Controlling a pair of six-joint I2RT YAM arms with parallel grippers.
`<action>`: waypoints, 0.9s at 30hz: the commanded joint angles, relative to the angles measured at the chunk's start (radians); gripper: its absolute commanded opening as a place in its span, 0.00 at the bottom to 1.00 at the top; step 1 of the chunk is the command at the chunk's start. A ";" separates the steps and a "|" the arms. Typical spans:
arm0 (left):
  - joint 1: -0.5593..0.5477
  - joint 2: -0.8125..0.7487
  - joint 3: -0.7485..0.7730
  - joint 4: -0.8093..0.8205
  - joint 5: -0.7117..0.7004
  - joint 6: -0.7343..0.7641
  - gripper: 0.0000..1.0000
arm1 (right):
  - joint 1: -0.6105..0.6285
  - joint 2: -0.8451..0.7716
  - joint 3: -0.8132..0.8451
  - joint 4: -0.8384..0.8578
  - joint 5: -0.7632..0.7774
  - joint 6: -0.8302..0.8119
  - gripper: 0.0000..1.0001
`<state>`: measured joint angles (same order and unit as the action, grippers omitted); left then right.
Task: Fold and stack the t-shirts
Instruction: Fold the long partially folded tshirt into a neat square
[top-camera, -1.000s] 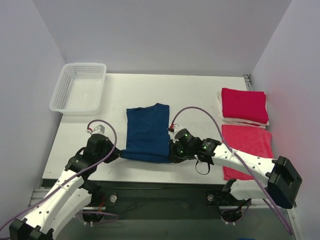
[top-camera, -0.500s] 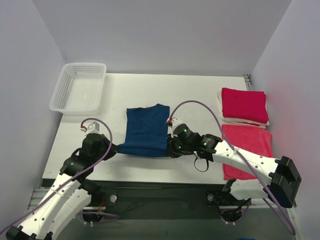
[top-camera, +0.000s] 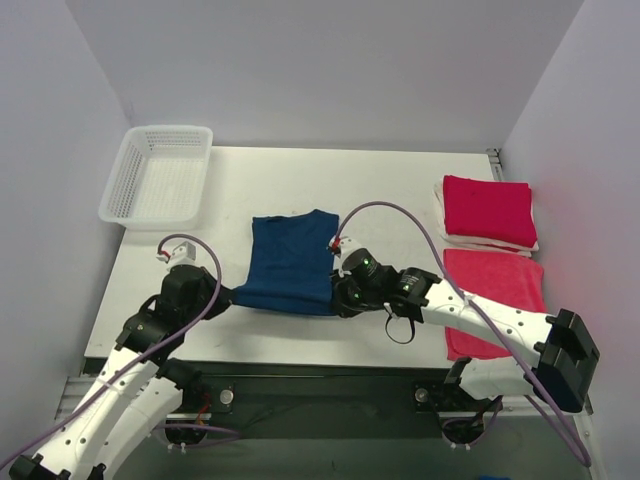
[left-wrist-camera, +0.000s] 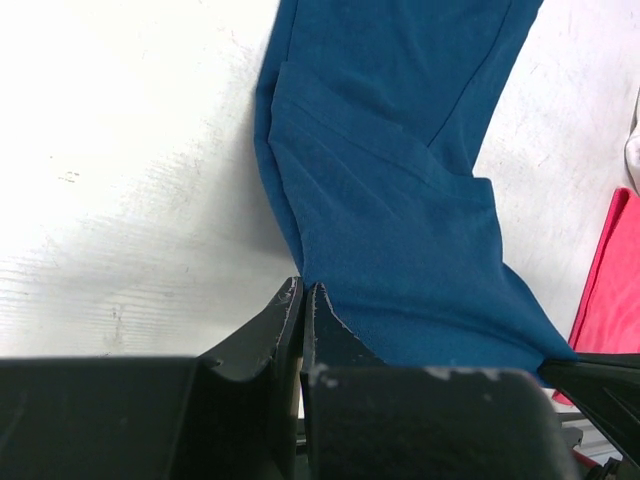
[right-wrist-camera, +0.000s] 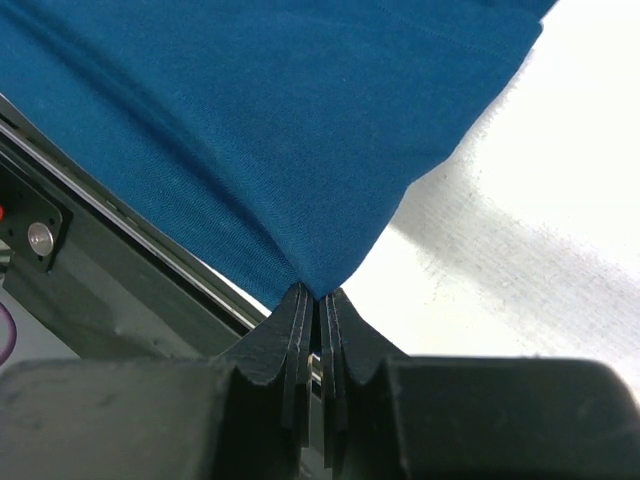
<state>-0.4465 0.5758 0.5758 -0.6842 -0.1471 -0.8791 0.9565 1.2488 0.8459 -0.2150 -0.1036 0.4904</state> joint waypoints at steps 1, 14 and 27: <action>0.003 0.021 0.073 0.025 -0.095 0.020 0.00 | -0.001 -0.012 0.048 -0.092 0.062 -0.021 0.00; 0.003 0.124 0.130 0.121 -0.152 0.038 0.00 | -0.022 0.066 0.156 -0.092 0.119 -0.090 0.00; 0.003 -0.077 0.058 -0.054 -0.152 -0.035 0.00 | 0.083 0.026 0.058 -0.089 0.070 -0.056 0.00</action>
<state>-0.4503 0.5114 0.6292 -0.7174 -0.2314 -0.9020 1.0367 1.3228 0.9096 -0.2317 -0.0612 0.4381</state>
